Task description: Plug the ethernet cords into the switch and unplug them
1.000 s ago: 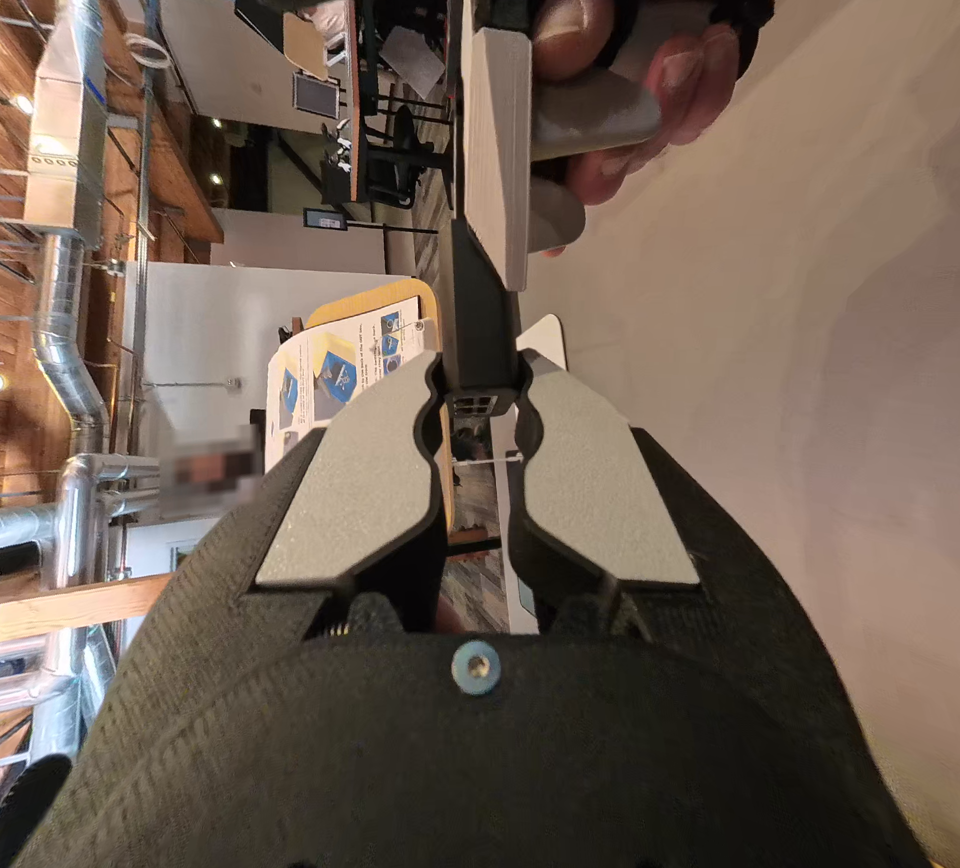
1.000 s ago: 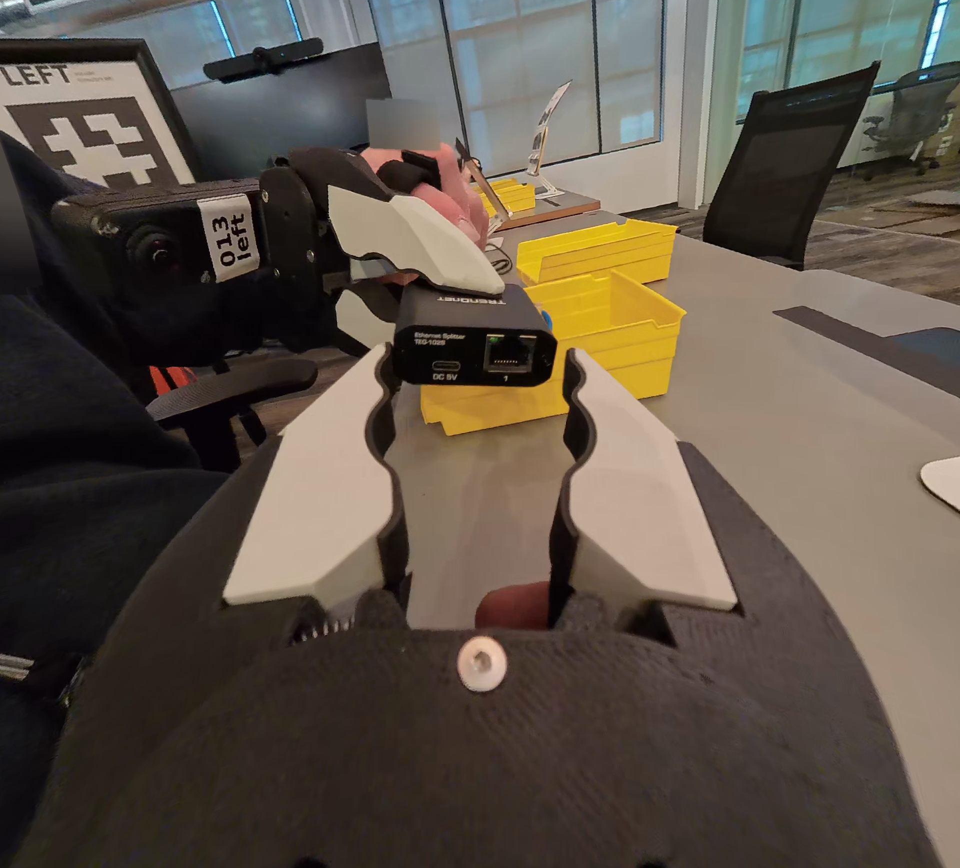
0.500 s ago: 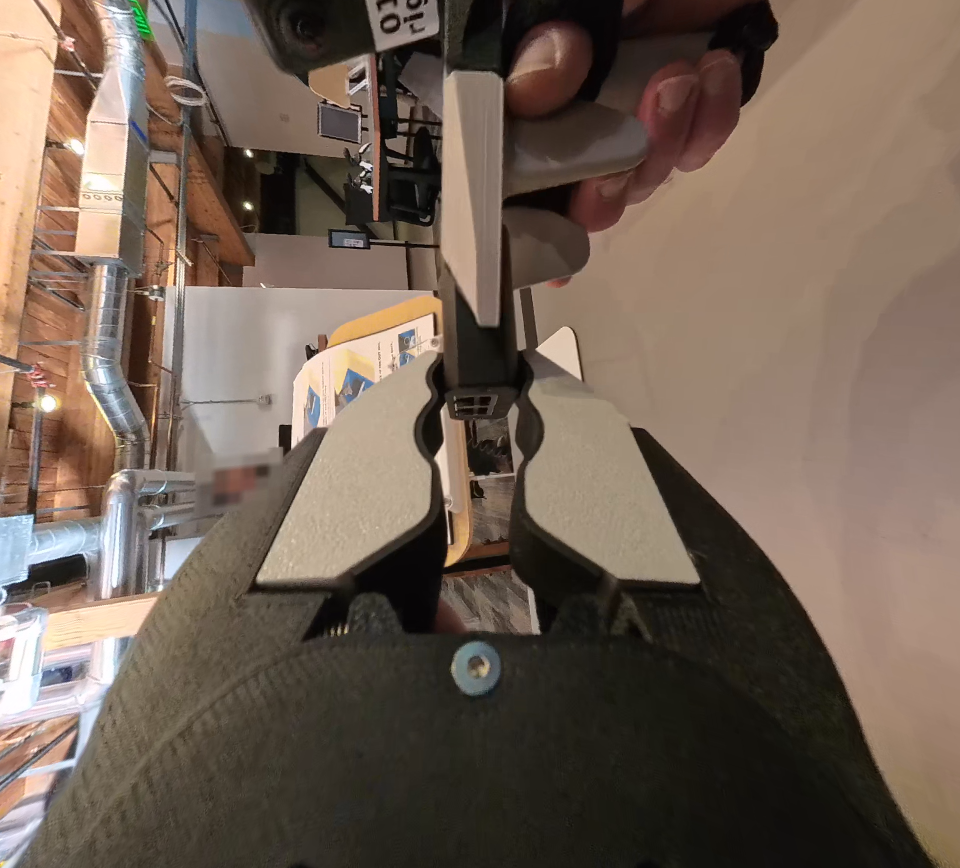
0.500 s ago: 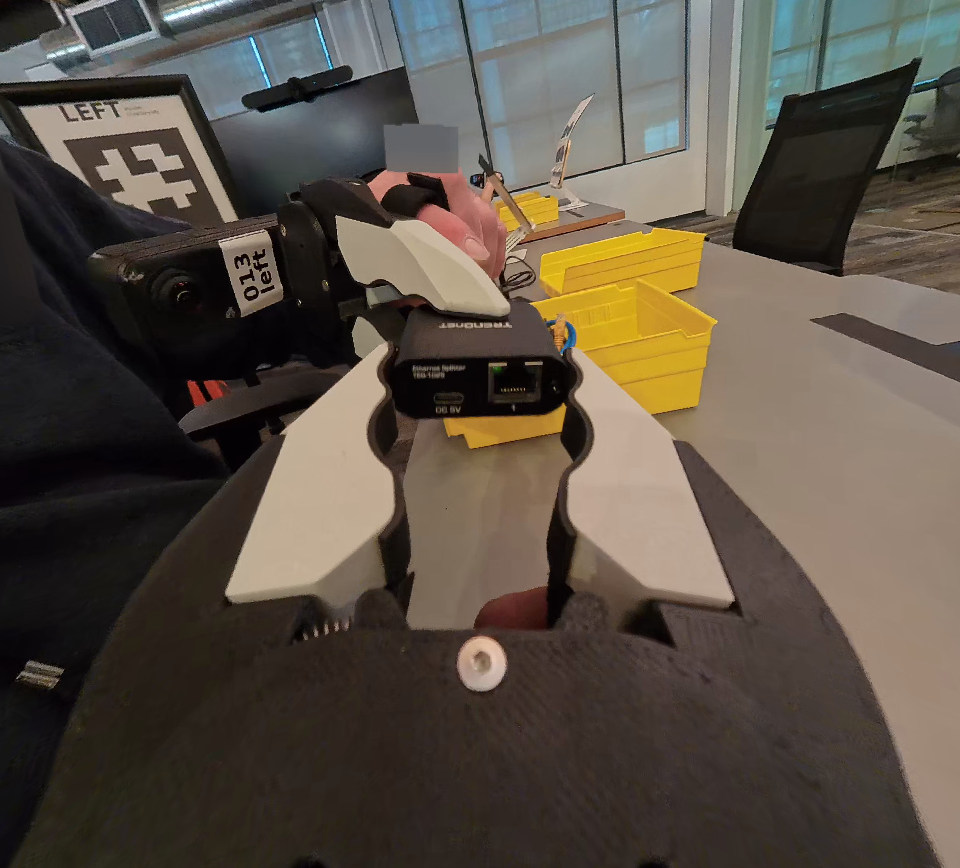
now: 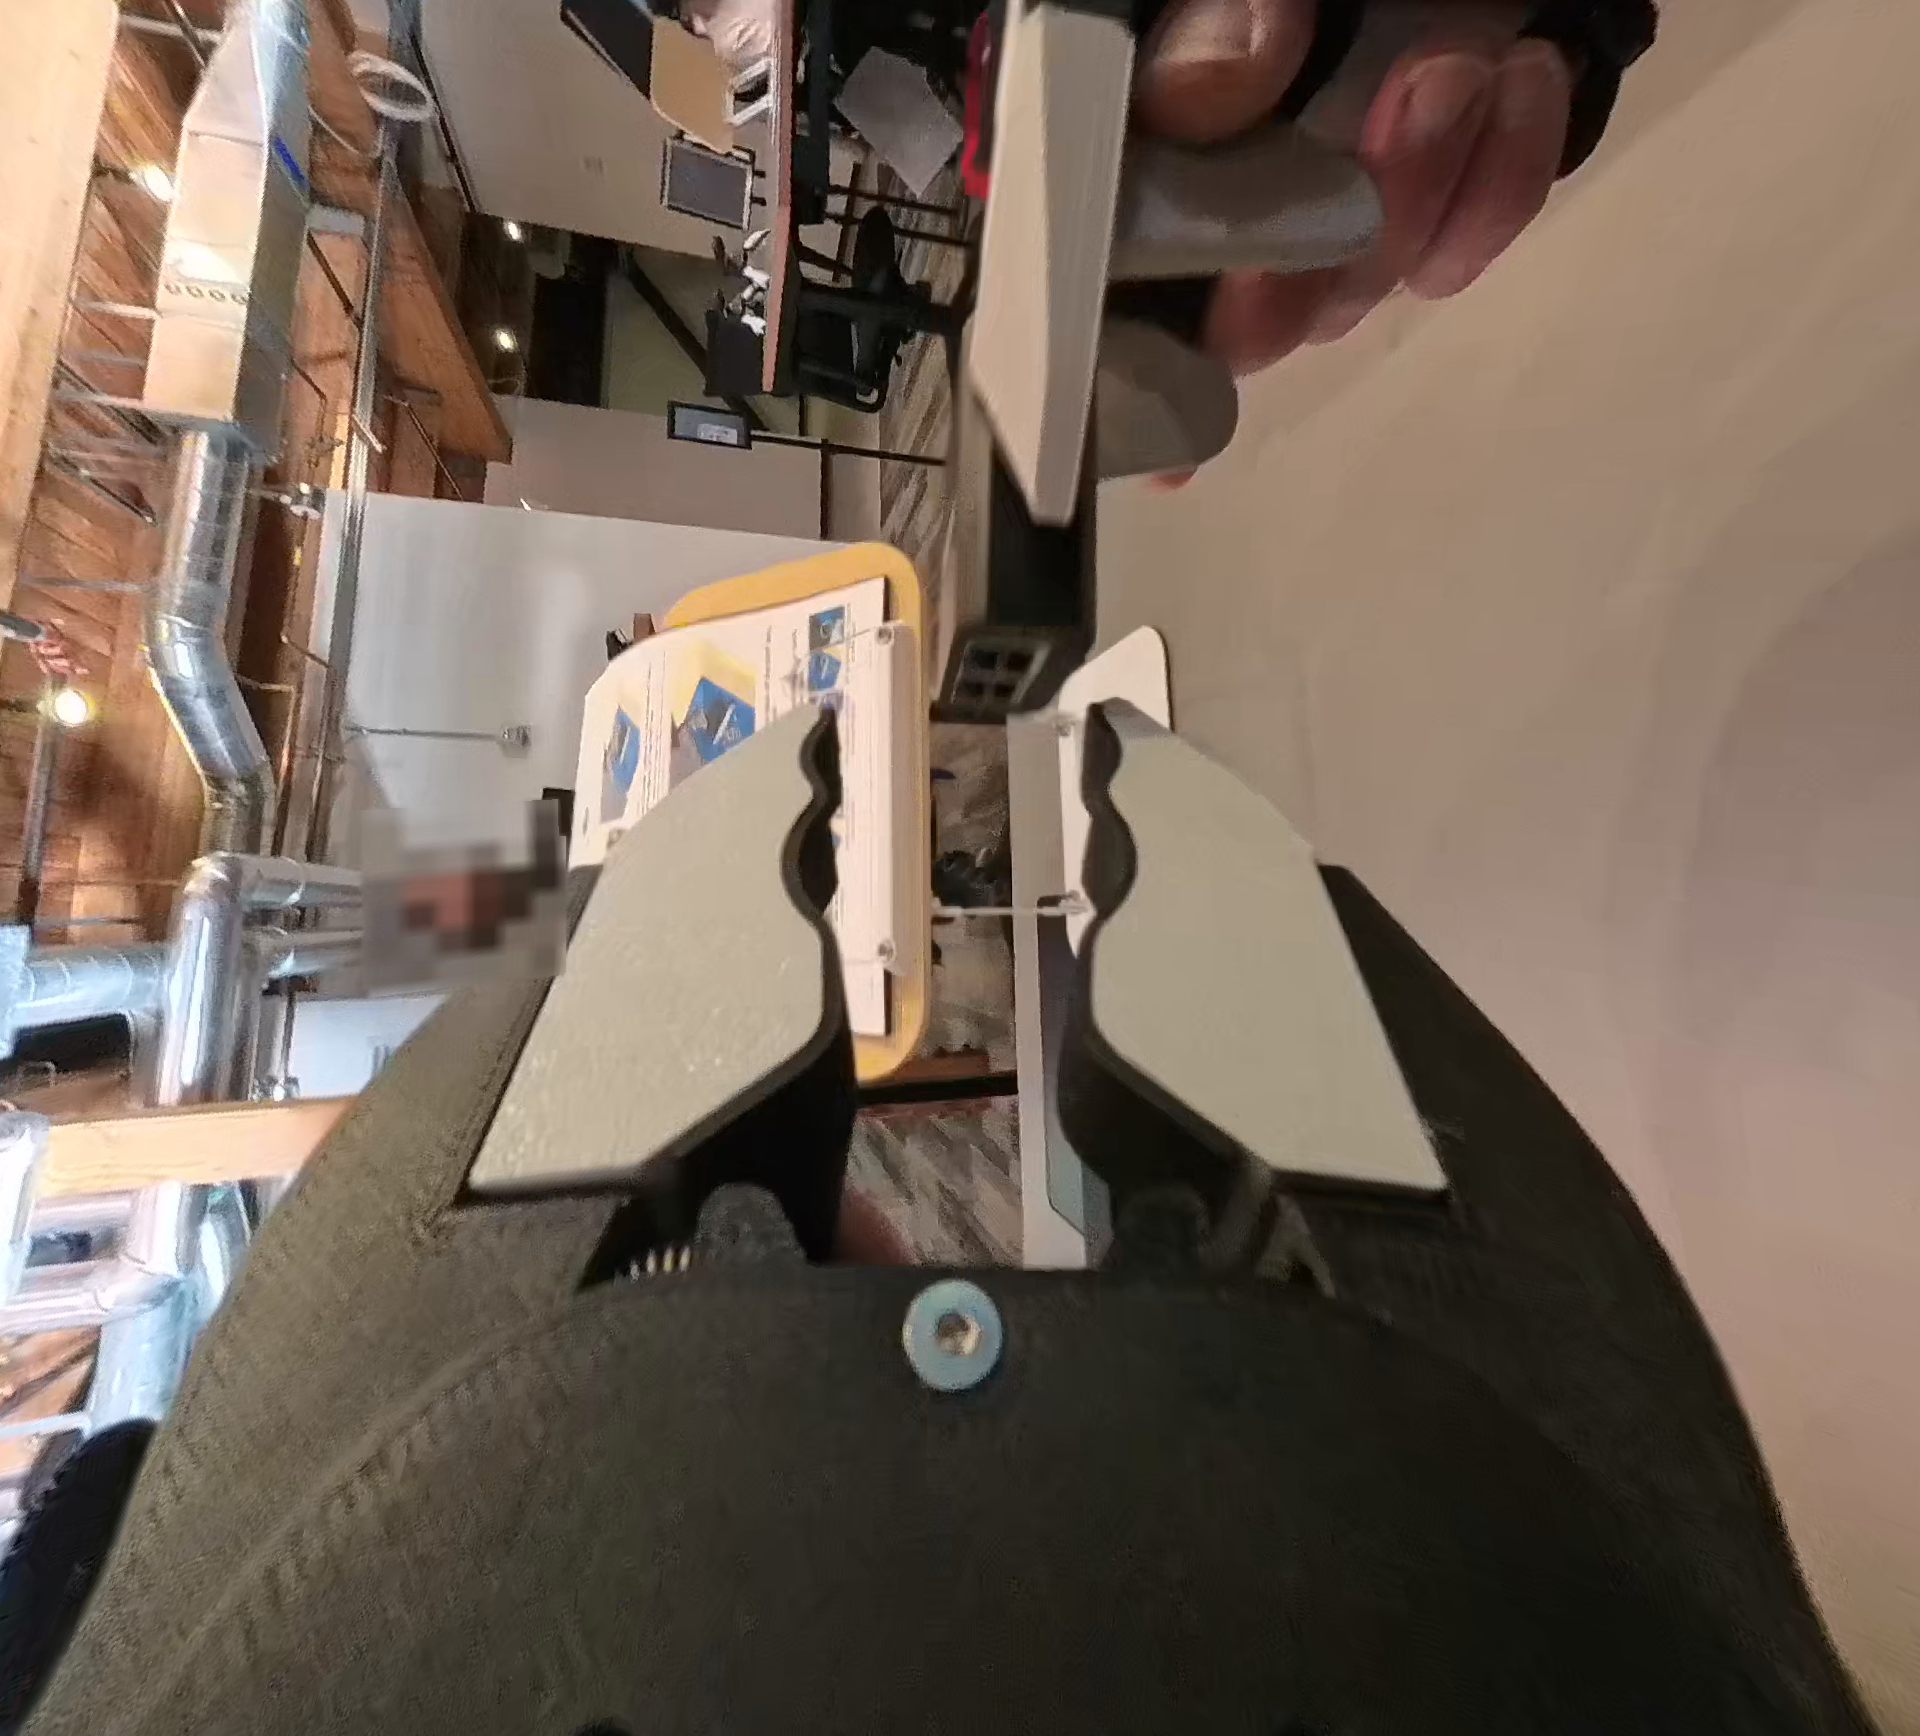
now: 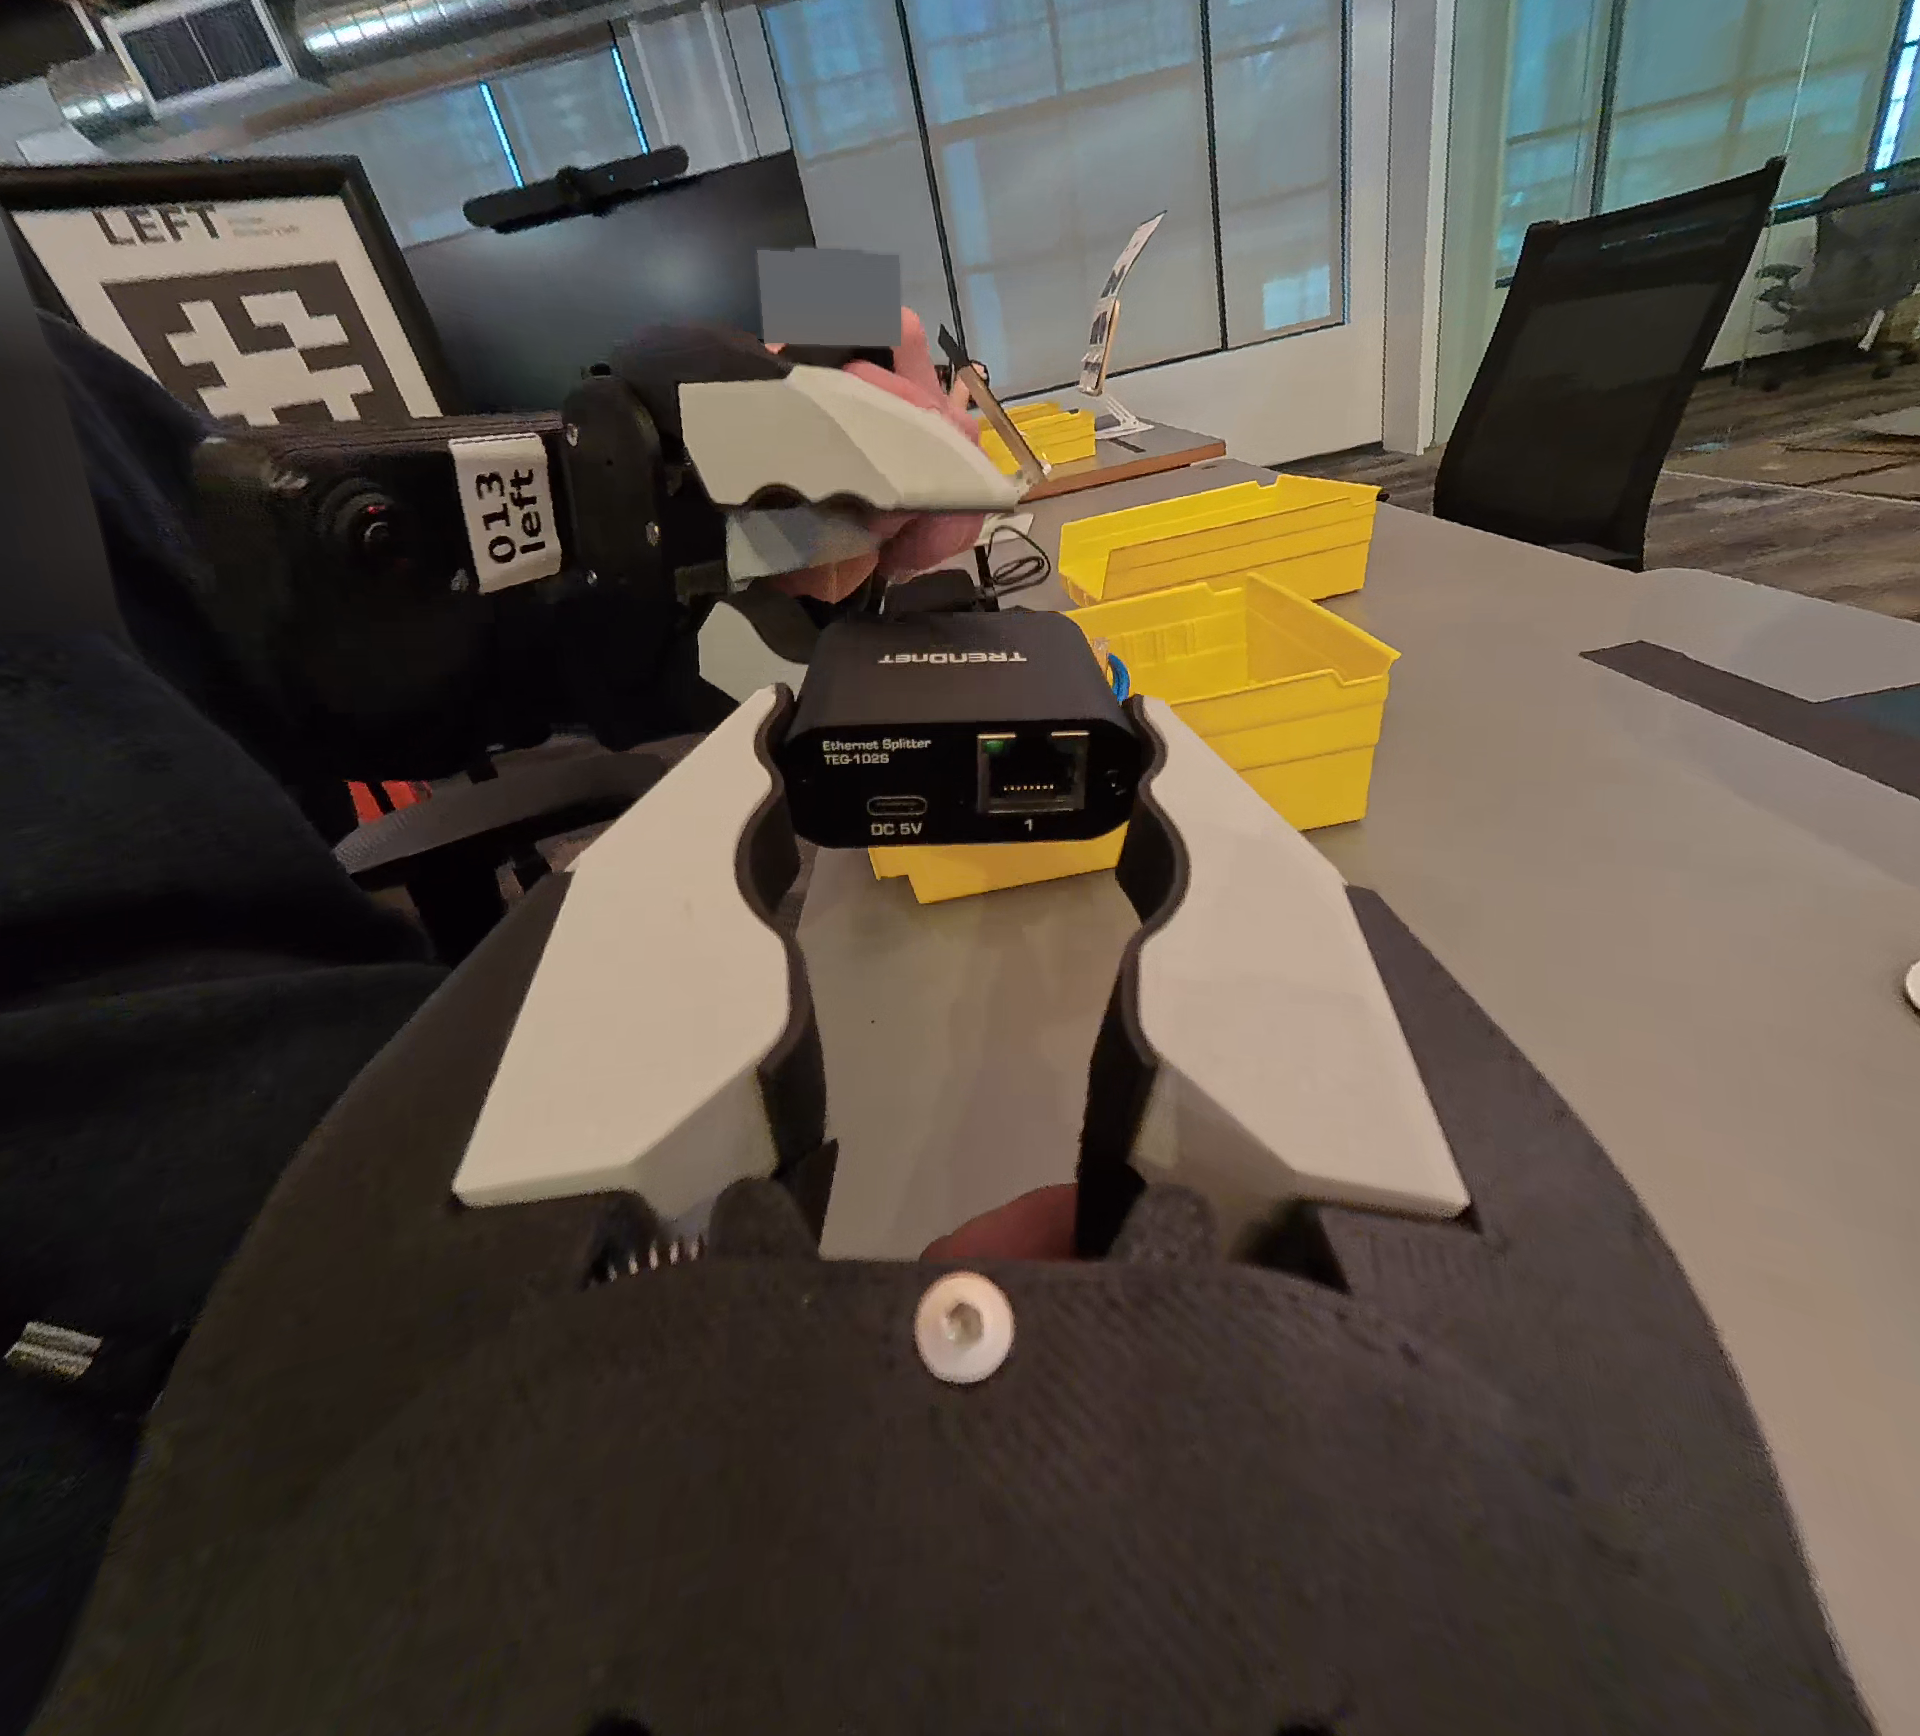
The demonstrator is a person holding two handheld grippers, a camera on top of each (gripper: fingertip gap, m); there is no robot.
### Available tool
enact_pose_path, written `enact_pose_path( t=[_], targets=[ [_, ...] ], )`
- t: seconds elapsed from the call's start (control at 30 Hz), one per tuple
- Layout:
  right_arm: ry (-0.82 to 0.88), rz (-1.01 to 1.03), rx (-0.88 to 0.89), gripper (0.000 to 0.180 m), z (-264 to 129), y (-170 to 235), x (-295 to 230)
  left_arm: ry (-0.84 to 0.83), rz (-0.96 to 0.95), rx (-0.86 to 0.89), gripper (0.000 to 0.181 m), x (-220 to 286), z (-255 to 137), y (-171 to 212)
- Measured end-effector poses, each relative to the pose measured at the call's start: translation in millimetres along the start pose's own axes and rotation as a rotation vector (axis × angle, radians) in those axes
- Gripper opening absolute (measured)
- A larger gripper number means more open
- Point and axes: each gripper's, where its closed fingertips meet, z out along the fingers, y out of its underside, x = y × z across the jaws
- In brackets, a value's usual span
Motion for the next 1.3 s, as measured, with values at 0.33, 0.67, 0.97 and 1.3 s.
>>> enact_pose_path(
  t=[0.33, 0.67, 0.97, 1.3],
  targets=[
    [0.022, 0.025, 0.044, 0.06, -16.3, 2.6, 7.0, 0.021, -0.237, -0.398, 0.044, -10.6, -95.6, 127.0],
    [0.039, 0.056, 0.036, 0.06, -22.6, 21.8, 15.4, 0.289, -0.415, -0.808, 0.041, 90.3, -198.4, 254.3],
    [0.054, 0.057, 0.014, 0.06, -22.2, 31.0, 17.6, 0.18, -0.386, -0.82, 0.037, 99.3, -160.5, 292.8],
    [0.051, 0.071, 0.018, 0.06, -24.2, 35.5, 20.1, 0.591, -0.393, -0.729, 0.028, 116.0, -145.5, 300.1]
  ],
)
